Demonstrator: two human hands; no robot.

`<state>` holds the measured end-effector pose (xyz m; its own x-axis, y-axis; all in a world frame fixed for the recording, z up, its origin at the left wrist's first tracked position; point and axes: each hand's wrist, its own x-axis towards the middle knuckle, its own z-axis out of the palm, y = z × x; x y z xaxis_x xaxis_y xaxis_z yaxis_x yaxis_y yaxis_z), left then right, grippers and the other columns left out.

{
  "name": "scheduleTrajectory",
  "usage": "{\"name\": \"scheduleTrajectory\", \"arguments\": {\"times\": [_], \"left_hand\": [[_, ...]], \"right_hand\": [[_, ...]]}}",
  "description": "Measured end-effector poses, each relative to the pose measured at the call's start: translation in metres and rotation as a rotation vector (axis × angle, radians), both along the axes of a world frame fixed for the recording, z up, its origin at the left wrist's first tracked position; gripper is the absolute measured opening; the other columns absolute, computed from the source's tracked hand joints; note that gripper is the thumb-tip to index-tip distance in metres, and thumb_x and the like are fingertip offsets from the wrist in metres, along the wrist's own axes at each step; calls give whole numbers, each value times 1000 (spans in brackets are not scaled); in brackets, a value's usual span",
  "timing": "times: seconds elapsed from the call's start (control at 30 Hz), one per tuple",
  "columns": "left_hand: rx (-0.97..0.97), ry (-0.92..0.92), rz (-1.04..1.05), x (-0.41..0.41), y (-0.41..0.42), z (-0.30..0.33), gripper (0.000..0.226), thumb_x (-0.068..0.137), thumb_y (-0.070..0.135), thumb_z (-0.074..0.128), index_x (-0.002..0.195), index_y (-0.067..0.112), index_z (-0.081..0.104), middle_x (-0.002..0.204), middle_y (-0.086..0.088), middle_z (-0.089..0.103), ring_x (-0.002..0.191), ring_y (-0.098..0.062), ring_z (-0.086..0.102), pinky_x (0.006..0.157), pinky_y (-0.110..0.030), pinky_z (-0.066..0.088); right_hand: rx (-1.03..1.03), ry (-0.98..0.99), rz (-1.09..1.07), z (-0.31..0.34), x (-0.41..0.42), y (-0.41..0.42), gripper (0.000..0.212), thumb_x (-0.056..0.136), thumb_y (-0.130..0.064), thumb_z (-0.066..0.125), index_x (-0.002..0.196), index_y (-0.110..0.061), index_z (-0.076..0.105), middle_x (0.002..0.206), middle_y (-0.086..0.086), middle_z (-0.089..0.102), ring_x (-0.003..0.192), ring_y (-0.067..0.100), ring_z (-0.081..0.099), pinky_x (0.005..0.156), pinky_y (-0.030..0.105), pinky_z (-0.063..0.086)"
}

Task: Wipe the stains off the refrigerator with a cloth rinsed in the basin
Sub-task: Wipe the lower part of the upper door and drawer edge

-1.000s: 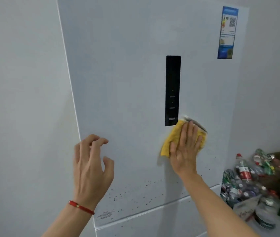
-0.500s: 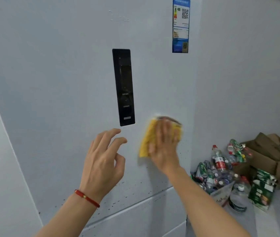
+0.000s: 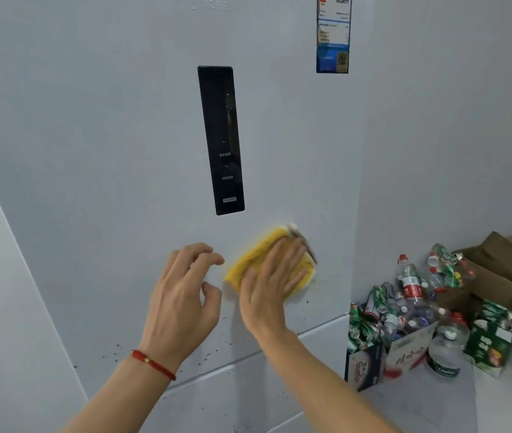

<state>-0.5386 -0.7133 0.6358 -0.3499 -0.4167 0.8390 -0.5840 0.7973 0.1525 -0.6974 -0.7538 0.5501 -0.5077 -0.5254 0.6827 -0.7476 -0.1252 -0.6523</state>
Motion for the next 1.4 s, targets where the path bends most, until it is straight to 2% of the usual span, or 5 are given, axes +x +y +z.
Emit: {"name": "scheduleTrajectory", "arguments": {"times": [0.1, 0.4, 0.73, 0.97, 1.4], "left_hand": [[31, 28, -13, 3, 3, -10, 34, 78, -7, 55, 105, 8, 69, 114, -2, 62, 106, -19, 57, 93, -11, 39], [241, 345, 181, 95, 23, -50, 41, 77, -19, 60, 97, 16, 64, 97, 6, 62, 84, -11, 61, 71, -17, 46], [649, 751, 378, 191, 8, -71, 35, 95, 5, 55, 126, 21, 51, 119, -3, 59, 97, -14, 59, 87, -44, 54], [746, 622, 345, 199, 7, -81, 49, 93, 6, 59, 139, 21, 48, 129, 2, 57, 109, -18, 58, 85, -33, 45], [857, 584, 380, 232, 24, -86, 60, 95, 6, 57, 145, 28, 34, 125, 1, 53, 101, -6, 58, 79, -34, 50]], "right_hand": [[45, 231, -4, 0, -52, 0, 74, 107, -51, 11, 164, -8, -11, 169, 22, -23, 157, 41, -20, 123, 64, -15], [-12, -685, -175, -7, -83, -9, 71, 106, -51, 9, 162, -20, -20, 170, 10, -26, 158, 28, -22, 125, 61, -10], [-149, 679, 44, -20, 221, -19, 79, 96, -40, 51, 164, -12, 23, 169, 26, 13, 158, 44, 12, 121, 73, 8], [-234, 1103, 129, -41, 171, -19, 65, 103, -45, 51, 162, -25, 33, 171, 7, 24, 159, 25, 21, 127, 58, 16], [-48, -819, -210, -42, 177, -30, 75, 105, -41, 21, 164, -10, -14, 170, 20, -20, 159, 36, -14, 124, 63, -1]]}}
